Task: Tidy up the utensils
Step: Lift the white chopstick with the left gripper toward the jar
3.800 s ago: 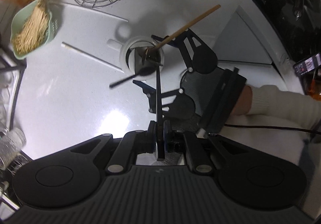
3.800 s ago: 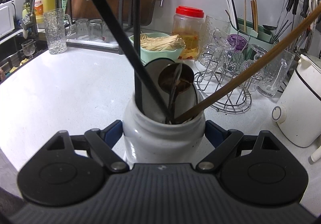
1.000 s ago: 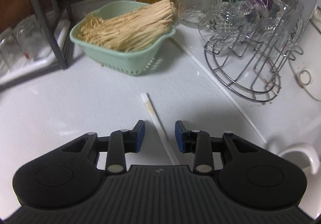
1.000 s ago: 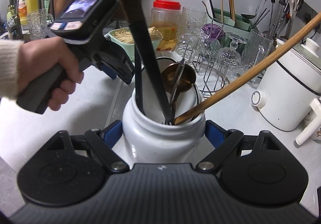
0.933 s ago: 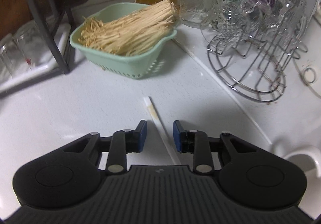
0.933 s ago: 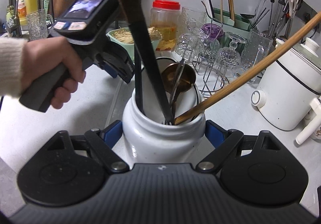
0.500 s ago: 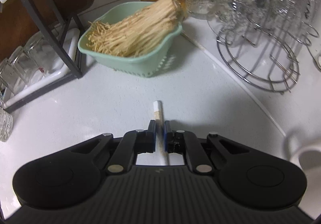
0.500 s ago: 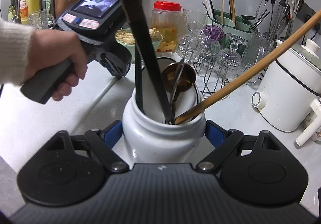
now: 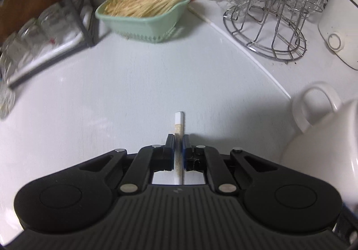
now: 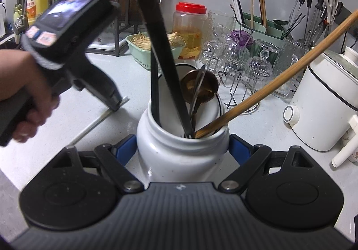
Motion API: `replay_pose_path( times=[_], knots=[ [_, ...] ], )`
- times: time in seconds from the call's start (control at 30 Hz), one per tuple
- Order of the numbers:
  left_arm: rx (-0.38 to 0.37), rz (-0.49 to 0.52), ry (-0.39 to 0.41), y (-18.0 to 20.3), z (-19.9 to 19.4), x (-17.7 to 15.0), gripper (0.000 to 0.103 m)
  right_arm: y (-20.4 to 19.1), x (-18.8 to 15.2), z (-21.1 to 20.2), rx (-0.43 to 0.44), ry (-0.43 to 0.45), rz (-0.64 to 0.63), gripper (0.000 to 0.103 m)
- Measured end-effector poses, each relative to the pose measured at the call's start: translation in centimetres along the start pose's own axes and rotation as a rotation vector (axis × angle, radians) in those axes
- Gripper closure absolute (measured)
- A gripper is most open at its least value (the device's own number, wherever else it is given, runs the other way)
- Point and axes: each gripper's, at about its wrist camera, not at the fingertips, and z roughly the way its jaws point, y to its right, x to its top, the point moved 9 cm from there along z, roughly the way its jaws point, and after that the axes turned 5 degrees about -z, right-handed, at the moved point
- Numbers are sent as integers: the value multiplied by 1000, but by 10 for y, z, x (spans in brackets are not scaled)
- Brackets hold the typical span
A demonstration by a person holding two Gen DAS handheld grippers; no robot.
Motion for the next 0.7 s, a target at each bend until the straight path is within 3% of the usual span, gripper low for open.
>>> replay_pose_path(
  times=[0.7],
  knots=[
    [-28, -119, -29, -30, -35, -52, 95, -11, 12, 11, 30, -8, -19, 13]
  ],
)
